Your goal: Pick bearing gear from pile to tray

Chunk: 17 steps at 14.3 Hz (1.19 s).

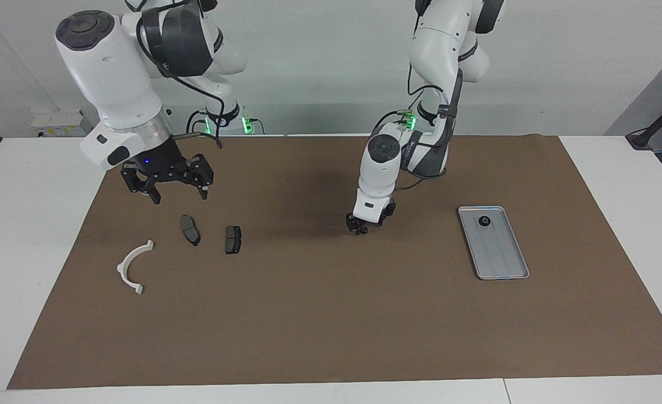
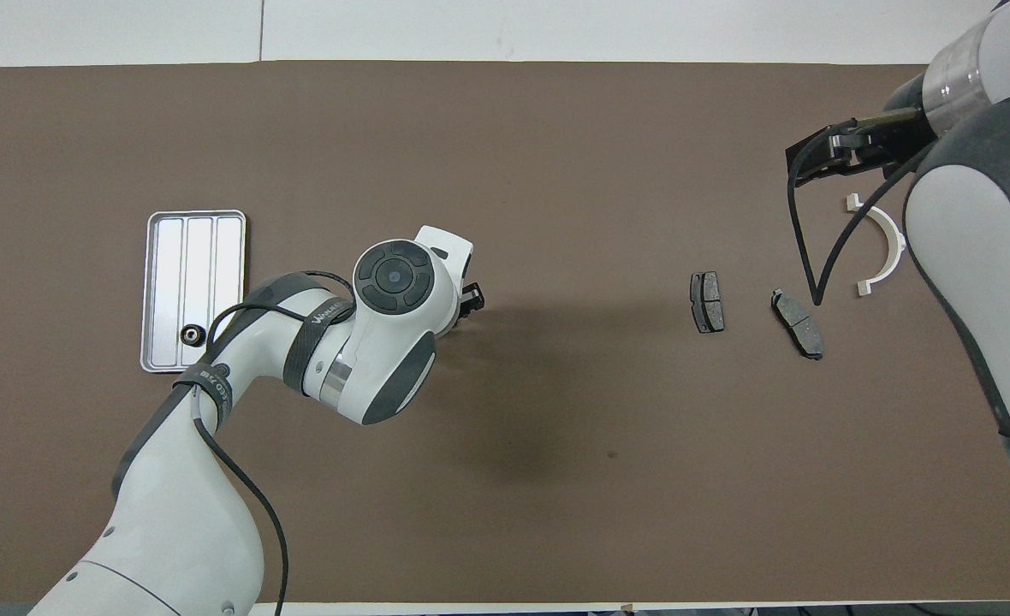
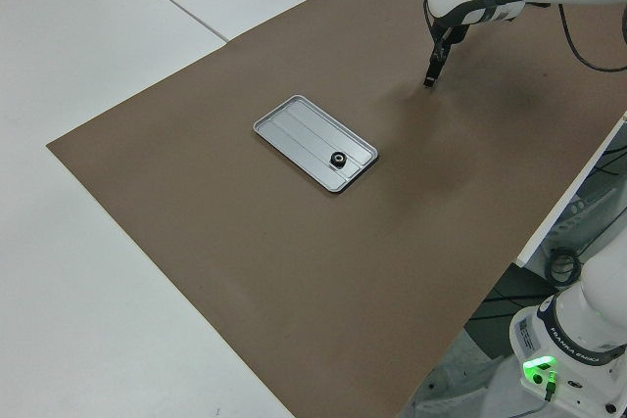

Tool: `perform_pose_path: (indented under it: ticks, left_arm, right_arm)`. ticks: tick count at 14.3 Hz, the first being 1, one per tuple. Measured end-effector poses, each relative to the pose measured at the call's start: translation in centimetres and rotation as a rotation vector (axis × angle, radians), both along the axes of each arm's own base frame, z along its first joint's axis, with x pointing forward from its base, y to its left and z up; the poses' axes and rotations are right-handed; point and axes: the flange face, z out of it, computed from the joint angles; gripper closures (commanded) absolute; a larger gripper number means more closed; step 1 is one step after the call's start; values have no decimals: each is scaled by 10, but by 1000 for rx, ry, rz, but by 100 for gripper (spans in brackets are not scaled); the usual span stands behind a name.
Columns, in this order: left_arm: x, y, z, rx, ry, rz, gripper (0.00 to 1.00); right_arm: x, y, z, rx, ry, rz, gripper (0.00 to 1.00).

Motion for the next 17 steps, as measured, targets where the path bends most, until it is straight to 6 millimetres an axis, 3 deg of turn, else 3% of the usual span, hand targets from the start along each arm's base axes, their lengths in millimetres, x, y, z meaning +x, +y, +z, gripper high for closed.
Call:
perform_pose_path:
  ticks: [6, 7, 8, 9, 10, 14, 16, 17]
  left_arm:
    - [-4, -7, -4, -1, -1, 15, 43]
    - [-5, -8, -5, 0, 0, 16, 51]
    - [-5, -8, -6, 0, 1, 17, 65]
    - [-4, -9, -5, -3, -3, 18, 93]
    - [-4, -9, -5, -3, -3, 22, 100]
    - [5, -2, 3, 30, 8, 33, 100]
    - [26, 23, 16, 53, 2, 42, 100]
    - [41, 50, 24, 55, -1, 23, 100]
  right_arm:
    - [-18, -2, 24, -21, -3, 3, 0]
    - [-21, -3, 27, -23, -1, 4, 0]
    - [-24, -5, 31, -24, -2, 5, 0]
    - [-28, -9, 35, -26, -4, 5, 0]
    - [-33, -14, 39, -28, -3, 13, 0]
    - [-60, -43, 41, -39, 18, 41, 0]
    - [-79, -52, 37, -44, 37, 26, 0]
    - [-89, -56, 34, -46, 50, 19, 0]
